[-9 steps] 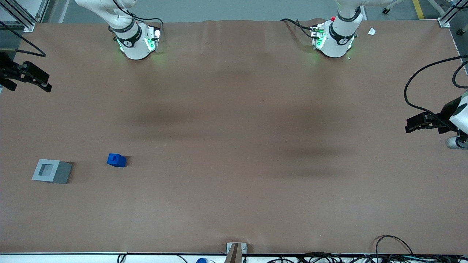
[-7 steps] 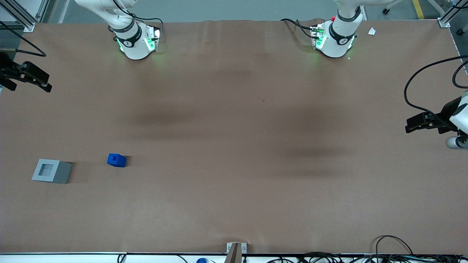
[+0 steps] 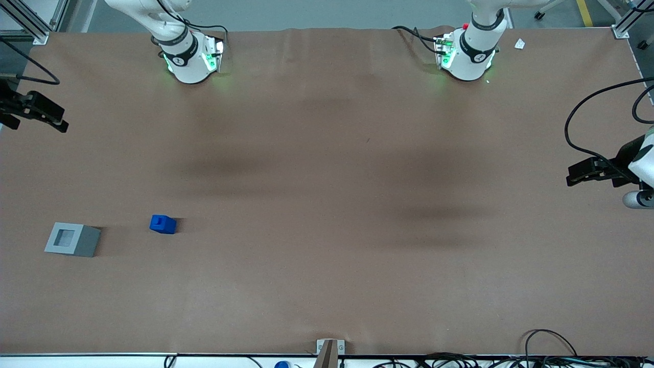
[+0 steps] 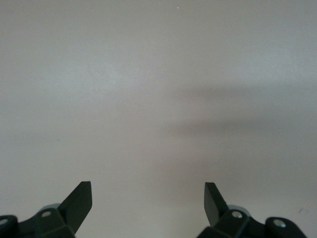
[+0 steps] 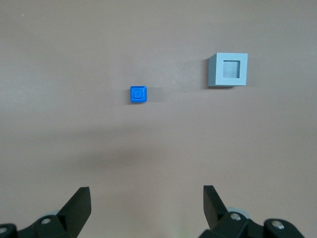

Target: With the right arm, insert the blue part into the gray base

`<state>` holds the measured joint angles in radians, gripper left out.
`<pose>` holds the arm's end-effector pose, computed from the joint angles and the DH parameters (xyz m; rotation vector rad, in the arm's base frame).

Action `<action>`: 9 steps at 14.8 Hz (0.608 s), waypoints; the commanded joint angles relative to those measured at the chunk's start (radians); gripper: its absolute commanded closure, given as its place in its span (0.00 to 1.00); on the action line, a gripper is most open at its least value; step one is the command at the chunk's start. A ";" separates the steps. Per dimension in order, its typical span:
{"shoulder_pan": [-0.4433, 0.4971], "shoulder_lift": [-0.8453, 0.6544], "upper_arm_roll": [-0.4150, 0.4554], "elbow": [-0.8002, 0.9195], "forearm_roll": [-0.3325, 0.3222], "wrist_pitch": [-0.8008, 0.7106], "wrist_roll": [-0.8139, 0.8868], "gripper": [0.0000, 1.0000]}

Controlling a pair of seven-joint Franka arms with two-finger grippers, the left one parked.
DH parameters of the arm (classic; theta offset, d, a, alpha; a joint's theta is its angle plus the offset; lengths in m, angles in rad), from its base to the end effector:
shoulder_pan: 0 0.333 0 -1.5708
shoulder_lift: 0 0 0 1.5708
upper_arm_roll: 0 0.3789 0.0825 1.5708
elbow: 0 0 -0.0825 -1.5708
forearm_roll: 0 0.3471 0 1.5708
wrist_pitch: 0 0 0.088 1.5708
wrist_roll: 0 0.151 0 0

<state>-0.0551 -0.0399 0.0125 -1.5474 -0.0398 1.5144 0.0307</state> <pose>0.4968 -0.0272 0.6689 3.0991 -0.1173 0.0103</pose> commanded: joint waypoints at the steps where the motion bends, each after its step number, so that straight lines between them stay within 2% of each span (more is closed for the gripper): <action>1: -0.016 0.009 0.006 0.021 0.014 -0.007 -0.012 0.00; 6: -0.011 0.069 0.007 0.023 -0.020 0.003 -0.072 0.00; 9: -0.009 0.144 0.006 0.020 0.038 0.082 -0.054 0.00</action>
<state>-0.0620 0.0464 0.0136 -1.5473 -0.0329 1.5474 -0.0232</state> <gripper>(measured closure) 0.000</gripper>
